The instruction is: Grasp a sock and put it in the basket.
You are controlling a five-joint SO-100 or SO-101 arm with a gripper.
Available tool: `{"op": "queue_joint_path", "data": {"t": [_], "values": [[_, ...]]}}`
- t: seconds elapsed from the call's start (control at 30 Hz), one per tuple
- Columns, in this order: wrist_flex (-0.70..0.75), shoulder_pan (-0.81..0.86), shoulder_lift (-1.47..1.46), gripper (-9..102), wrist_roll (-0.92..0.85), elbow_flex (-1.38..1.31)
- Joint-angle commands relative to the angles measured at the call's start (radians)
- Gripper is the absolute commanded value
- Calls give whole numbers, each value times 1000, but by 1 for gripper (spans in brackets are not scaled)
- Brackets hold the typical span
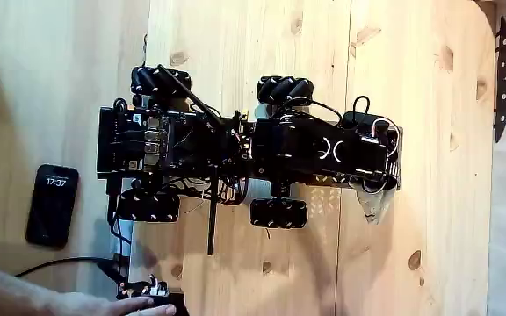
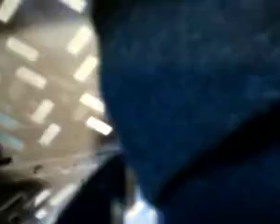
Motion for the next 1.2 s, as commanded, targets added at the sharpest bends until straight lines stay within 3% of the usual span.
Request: {"op": "queue_joint_path", "data": {"t": [0.0,0.57,0.77,0.97,1.17], "values": [[3,11,25,47,-18,-18],[32,-104,667,42,92,178],[225,-133,857,42,138,179],[413,-110,864,42,92,179],[414,-114,864,42,15,179]]}}
